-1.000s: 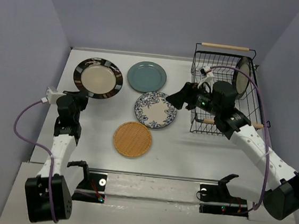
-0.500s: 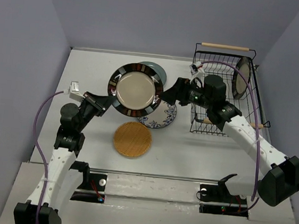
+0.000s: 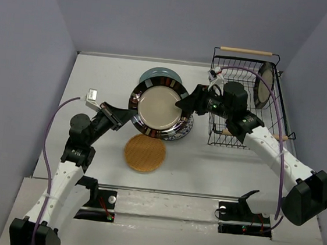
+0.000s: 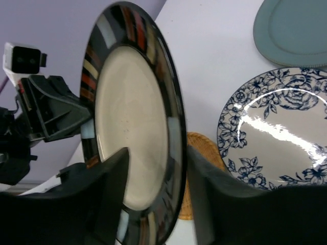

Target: Load the plates into the dish rack

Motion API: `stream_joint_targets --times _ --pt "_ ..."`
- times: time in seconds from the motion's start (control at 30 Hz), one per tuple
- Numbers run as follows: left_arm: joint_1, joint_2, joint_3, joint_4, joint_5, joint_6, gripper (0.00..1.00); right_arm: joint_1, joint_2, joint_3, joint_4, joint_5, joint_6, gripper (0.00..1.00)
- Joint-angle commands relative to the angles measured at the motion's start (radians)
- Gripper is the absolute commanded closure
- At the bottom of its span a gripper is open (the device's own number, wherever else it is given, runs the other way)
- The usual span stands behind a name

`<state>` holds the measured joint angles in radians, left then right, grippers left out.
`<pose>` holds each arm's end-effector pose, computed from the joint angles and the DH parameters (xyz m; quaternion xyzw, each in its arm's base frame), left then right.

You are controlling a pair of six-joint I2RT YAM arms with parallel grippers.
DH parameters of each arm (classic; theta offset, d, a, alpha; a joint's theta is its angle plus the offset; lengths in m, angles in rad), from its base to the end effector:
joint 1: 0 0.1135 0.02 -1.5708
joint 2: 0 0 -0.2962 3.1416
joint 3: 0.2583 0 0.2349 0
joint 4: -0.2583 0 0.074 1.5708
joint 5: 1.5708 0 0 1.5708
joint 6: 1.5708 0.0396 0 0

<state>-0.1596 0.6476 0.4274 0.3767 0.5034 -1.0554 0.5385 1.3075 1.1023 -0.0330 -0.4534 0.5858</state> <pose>0.1212 -0.0389 0.3181 -0.1018 0.6491 -0.5531 0.5122 0.2349 0.1605 0.3861 -0.1208 0.7691 0.4705 0.4154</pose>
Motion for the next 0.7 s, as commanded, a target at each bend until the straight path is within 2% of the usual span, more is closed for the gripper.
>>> stream_joint_targets --times 0.0,0.1,0.17,0.2,0.23,0.3,0.4,0.43,0.5,0.53,0.57,0.67 --pt "-0.027 0.013 0.094 0.222 0.073 -0.054 0.94 0.009 0.006 0.007 0.096 -0.096 0.025 0.57" --pt "-0.031 0.029 0.109 0.228 0.086 -0.055 0.94 0.009 0.012 0.010 0.102 -0.111 0.032 0.58" --pt "-0.035 0.043 0.119 0.234 0.093 -0.054 0.94 0.009 0.013 0.011 0.102 -0.123 0.029 0.75" --pt "-0.034 0.049 0.120 0.235 0.098 -0.049 0.94 0.009 0.013 0.014 0.101 -0.125 0.026 0.90" --pt "-0.035 0.049 0.123 0.234 0.101 -0.045 0.94 0.009 0.009 0.014 0.100 -0.120 0.026 0.93" --pt "-0.035 0.057 0.134 0.232 0.115 -0.037 0.76 0.009 -0.011 0.016 0.102 -0.107 0.016 0.93" --pt "-0.035 0.079 0.175 0.200 0.173 0.009 0.33 -0.004 -0.066 0.025 0.100 -0.042 -0.017 0.93" --pt "-0.035 0.090 0.189 0.141 0.196 0.065 0.17 -0.027 -0.080 0.039 0.097 -0.016 -0.030 0.93" --pt "-0.035 0.092 0.243 0.041 0.193 0.145 0.04 -0.060 -0.112 0.062 0.090 0.005 -0.032 0.93" --pt "-0.035 0.087 0.264 -0.014 0.182 0.193 0.01 -0.096 -0.119 0.079 0.072 0.010 -0.041 0.93" --pt "-0.034 0.083 0.283 -0.127 0.146 0.287 0.01 -0.118 -0.125 0.112 0.059 0.024 -0.046 0.93" --pt "-0.035 0.060 0.350 -0.300 0.072 0.448 0.01 -0.213 -0.132 0.195 -0.011 0.033 -0.057 0.93"
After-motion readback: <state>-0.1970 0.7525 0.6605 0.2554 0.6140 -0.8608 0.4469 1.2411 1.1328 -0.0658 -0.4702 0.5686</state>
